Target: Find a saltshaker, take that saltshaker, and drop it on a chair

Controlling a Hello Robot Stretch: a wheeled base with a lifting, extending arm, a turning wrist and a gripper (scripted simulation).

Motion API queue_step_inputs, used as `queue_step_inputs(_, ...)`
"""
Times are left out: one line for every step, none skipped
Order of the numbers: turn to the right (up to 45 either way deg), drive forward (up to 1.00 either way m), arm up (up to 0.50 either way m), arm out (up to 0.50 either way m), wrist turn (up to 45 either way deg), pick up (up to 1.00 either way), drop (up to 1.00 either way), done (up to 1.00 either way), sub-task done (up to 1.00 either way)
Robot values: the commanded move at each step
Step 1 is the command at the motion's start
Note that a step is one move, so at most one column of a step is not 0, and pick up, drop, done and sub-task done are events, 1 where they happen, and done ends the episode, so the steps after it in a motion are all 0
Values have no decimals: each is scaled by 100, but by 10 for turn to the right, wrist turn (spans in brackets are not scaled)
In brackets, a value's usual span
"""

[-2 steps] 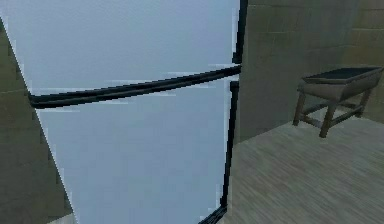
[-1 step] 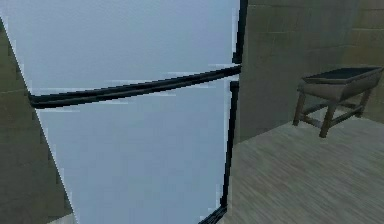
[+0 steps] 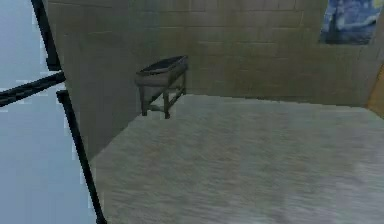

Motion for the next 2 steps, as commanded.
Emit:
queue_step_inputs(-450, 0, 0, 0, 0, 0, 0, 0, 0)
queue_step_inputs(450, 0, 0, 0, 0, 0, 0, 0, 0)
